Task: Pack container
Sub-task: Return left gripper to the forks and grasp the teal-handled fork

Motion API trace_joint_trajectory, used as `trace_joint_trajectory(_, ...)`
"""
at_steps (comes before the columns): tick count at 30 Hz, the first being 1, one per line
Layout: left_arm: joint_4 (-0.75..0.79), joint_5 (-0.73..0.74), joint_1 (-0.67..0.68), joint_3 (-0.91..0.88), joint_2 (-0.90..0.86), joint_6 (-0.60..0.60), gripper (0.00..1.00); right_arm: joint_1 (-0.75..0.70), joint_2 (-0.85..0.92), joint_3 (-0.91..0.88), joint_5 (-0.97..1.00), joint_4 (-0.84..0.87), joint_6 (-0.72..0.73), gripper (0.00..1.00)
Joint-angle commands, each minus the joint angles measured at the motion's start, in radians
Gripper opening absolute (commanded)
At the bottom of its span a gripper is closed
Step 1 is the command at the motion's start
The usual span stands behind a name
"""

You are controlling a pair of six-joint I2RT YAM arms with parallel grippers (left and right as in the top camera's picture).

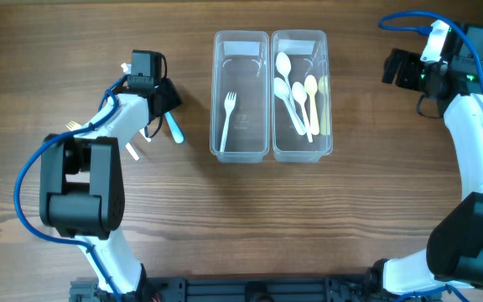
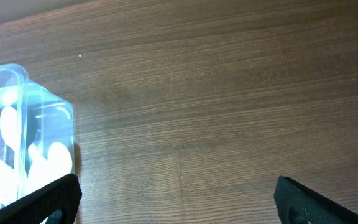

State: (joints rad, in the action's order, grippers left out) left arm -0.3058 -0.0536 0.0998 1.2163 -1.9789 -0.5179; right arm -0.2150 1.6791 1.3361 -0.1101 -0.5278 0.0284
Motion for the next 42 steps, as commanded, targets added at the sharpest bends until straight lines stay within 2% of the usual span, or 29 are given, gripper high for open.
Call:
trace_joint_trajectory(1,0.005,0.008,0.0,-0.005,-0.019,0.005,0.57,0.004,-0.014,0.013,0.006,0.002,-0.01,1.0)
trace_joint_trajectory(14,0.007,0.008,0.0,-0.005,-0.08,0.005,0.56,0.004,-0.014,0.013,0.006,0.002,-0.01,1.0)
trace_joint_trajectory(17,0.011,0.008,0.0,-0.004,-0.08,0.005,0.44,0.004,-0.014,0.013,0.006,0.002,-0.01,1.0)
trace_joint_trajectory(23,0.01,0.008,0.0,-0.004,-0.08,0.005,0.33,0.004,-0.014,0.013,0.006,0.002,-0.009,1.0)
trace_joint_trajectory(30,-0.002,0.008,0.0,-0.004,-0.08,0.013,0.08,0.004,-0.014,0.013,0.006,0.002,-0.01,1.0)
trace_joint_trajectory(42,-0.032,0.012,0.0,-0.004,0.001,0.013,0.04,0.004,-0.014,0.013,0.006,0.002,-0.01,1.0)
